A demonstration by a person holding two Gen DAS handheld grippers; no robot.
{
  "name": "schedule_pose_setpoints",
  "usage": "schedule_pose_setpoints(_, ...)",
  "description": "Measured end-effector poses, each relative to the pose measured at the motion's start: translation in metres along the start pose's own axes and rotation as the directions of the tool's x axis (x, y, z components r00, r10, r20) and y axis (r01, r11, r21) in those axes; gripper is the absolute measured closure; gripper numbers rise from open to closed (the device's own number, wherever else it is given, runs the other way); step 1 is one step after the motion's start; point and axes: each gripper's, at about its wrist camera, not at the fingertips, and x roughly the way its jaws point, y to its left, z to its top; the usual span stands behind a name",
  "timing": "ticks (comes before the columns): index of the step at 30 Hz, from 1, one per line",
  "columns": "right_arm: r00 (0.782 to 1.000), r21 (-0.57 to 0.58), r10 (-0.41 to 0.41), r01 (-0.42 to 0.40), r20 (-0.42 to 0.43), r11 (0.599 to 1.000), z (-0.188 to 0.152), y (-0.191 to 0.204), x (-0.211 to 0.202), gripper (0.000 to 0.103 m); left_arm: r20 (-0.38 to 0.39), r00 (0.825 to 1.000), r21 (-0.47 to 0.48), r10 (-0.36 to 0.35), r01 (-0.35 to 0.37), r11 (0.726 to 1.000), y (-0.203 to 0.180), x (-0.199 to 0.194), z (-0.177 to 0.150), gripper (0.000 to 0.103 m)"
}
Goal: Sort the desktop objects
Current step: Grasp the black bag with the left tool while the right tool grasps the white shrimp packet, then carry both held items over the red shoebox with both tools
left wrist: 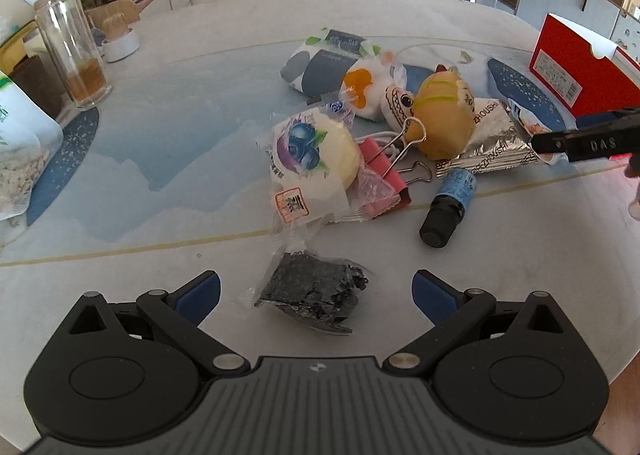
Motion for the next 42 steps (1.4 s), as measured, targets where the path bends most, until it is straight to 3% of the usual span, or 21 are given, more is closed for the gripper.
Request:
schedule_pose_setpoints(8,0.998,0.044,0.028,-0.026,-0.052,0.999,0.006,-0.008,0.023,0.008,-0.016,1.0,0.005,-0.027,0.027,1.0,0.001,0.009,-0.002,0.001)
schedule_pose_setpoints(12,0.998,0.04,0.038,-0.037,-0.044,0.999,0.009,-0.007,0.027,0.007,-0.021,0.999,0.004,-0.038,0.038,0.999,0.003,0.011,-0.002,0.01)
schedule_pose_setpoints(17,0.998,0.031,0.046,-0.045,-0.035,0.999,0.012,-0.005,0.029,0.009,-0.012,0.999,0.004,-0.042,0.042,0.999,0.005,0.011,-0.003,0.013)
schedule_pose_setpoints(21,0.998,0.029,0.049,-0.048,-0.036,0.998,0.013,-0.003,0.028,0.016,-0.002,1.0,0.029,-0.027,0.027,0.999,0.003,0.009,-0.003,0.028)
schedule_pose_setpoints(25,0.998,0.022,0.052,-0.051,-0.034,0.998,0.015,0.001,0.025,0.033,0.006,0.999,0.047,-0.042,0.042,0.998,0.001,0.008,-0.001,0.04)
schedule_pose_setpoints(29,0.998,0.021,0.043,-0.042,-0.037,0.999,0.016,0.005,0.023,0.038,0.014,0.999,0.051,-0.047,0.046,0.998,-0.001,0.006,0.0,0.057)
schedule_pose_setpoints(32,0.999,0.029,0.033,-0.032,-0.04,0.999,0.016,0.006,0.021,0.04,0.015,0.999,0.056,-0.045,0.044,0.997,0.0,0.005,-0.001,0.063)
schedule_pose_setpoints(42,0.999,0.056,-0.011,0.013,-0.036,0.998,0.012,0.011,-0.007,0.043,0.028,0.995,0.09,-0.091,0.088,0.992,0.001,-0.011,0.004,0.064)
